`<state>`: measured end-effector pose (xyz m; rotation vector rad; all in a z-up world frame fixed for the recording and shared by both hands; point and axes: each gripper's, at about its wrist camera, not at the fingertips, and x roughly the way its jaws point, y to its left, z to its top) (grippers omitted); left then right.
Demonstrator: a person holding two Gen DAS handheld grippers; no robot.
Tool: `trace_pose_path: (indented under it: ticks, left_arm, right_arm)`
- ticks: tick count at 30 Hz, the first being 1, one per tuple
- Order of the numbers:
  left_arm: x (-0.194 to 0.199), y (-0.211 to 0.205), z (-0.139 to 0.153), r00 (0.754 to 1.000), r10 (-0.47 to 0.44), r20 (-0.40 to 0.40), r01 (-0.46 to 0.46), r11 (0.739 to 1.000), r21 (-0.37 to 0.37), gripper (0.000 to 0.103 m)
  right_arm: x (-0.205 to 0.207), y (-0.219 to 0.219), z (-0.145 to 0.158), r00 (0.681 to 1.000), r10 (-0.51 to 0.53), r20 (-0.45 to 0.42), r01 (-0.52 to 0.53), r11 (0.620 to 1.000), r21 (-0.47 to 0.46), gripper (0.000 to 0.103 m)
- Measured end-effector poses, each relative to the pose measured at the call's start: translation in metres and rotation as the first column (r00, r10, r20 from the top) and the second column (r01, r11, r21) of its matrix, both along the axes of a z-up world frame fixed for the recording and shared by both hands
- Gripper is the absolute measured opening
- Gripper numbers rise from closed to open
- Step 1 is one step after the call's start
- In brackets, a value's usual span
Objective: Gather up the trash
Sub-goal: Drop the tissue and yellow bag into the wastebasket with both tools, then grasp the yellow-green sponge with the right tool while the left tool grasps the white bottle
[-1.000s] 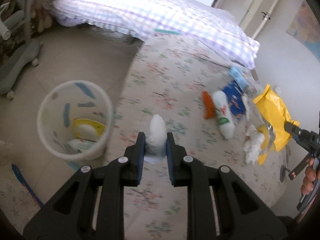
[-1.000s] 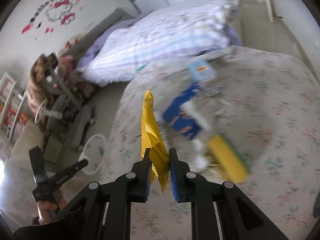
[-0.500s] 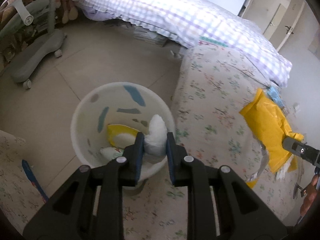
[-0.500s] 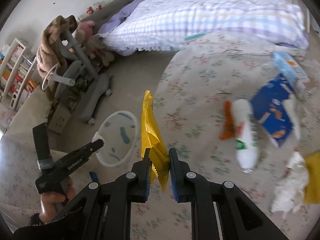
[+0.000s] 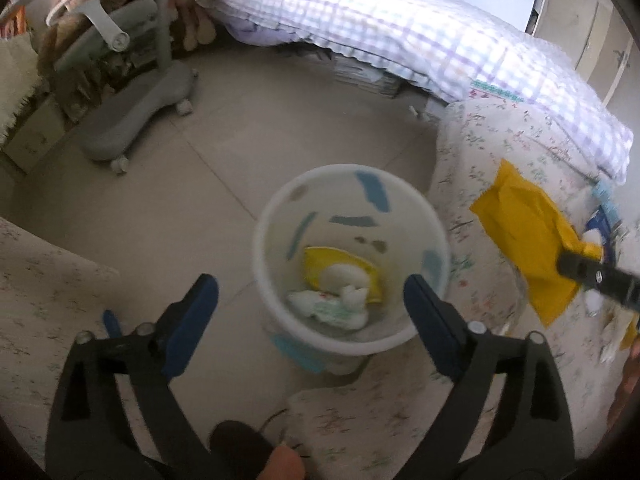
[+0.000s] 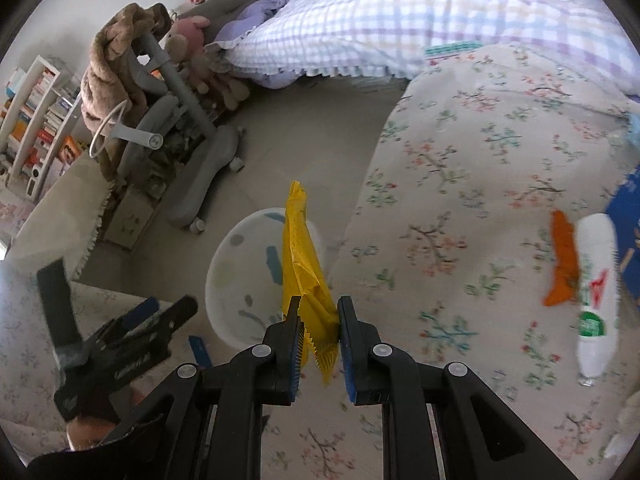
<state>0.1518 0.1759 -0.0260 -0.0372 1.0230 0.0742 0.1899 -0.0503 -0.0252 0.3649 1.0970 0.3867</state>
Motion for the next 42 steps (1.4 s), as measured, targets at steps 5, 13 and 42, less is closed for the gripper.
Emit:
trace_pose_path:
  ticks: [5, 13, 42]
  left_arm:
    - [-0.009, 0.012, 0.003, 1.0, -0.004, 0.017, 0.003, 0.999, 0.041, 0.098]
    - [-0.017, 0.022, 0.006, 1.0, -0.02, 0.02, 0.019, 0.998, 0.055, 0.099]
    - [-0.039, -0.032, 0.019, 0.991, -0.133, 0.029, 0.135, 0.987, -0.09, 0.102]
  right_arm:
    - [0.01, 0.025, -0.012, 1.0, 0.02, -0.007, -0.02, 1.0, 0.007, 0.017]
    - [0.02, 0.045, -0.026, 1.0, 0.031, 0.004, -0.031, 1.0, 0.0, 0.017]
    - [-0.072, -0.049, 0.039, 0.974, -0.037, 0.223, 0.095, 0.962, -0.257, 0.087]
